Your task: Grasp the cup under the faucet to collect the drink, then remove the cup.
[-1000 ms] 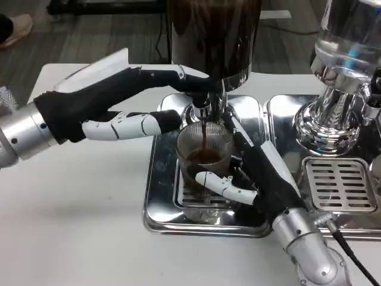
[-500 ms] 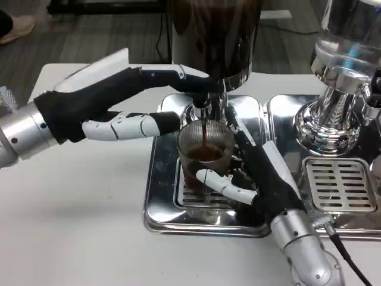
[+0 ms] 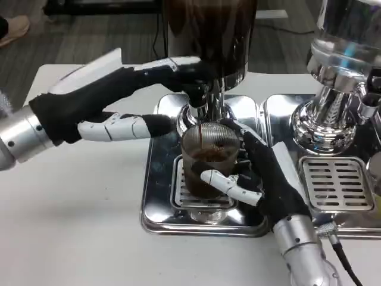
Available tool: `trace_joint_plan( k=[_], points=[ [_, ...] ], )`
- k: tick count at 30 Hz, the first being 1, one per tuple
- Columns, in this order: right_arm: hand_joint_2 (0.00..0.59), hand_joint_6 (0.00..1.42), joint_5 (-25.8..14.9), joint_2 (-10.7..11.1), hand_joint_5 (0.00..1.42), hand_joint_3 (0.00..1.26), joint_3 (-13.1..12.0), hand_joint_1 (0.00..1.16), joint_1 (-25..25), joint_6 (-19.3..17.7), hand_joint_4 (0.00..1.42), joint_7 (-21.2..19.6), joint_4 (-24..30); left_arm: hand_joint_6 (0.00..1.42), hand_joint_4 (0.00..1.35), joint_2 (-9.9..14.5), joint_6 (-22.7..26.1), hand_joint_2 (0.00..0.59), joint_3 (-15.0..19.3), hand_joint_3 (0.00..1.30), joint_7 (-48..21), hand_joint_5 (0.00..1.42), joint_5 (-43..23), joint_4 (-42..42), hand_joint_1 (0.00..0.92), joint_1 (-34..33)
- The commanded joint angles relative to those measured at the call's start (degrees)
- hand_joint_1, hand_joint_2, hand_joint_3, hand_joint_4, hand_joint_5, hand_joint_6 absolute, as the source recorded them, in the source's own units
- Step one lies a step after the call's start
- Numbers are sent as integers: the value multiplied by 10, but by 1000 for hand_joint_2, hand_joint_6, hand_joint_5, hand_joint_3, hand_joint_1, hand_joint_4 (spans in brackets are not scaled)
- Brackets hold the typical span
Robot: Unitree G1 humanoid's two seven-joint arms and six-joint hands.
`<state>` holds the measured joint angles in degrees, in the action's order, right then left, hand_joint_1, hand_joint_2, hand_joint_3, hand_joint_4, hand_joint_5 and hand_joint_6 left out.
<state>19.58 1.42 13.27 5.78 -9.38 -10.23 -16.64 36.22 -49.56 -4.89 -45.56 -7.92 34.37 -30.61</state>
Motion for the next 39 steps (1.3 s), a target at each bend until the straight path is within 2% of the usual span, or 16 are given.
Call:
trace_joint_plan(
  k=[1,6,17,32,37,39],
  points=[
    [186,545,-1,-2,469,224,-1,666,-11,-11,377,-8,-9,270,32,15,1,94,14,59,10,203,27,15,0,29],
    [186,574,6,-1,507,246,0,666,-16,-21,407,-20,-7,270,32,14,11,94,34,62,31,196,32,18,0,34],
    [191,613,19,0,547,277,0,678,-17,-43,443,-45,-14,269,31,9,27,96,47,68,47,190,38,19,0,45],
    [191,644,28,-1,592,303,-8,679,-29,-67,475,-87,-10,269,38,-10,33,103,40,78,41,189,47,60,0,58],
    [191,666,28,0,593,315,-15,679,-35,-68,482,-92,3,269,40,-13,31,103,37,78,38,189,48,64,0,62],
    [191,668,30,1,599,322,-16,679,-47,-64,489,-90,24,269,41,-12,33,103,37,78,35,189,44,52,0,71]
  ],
)
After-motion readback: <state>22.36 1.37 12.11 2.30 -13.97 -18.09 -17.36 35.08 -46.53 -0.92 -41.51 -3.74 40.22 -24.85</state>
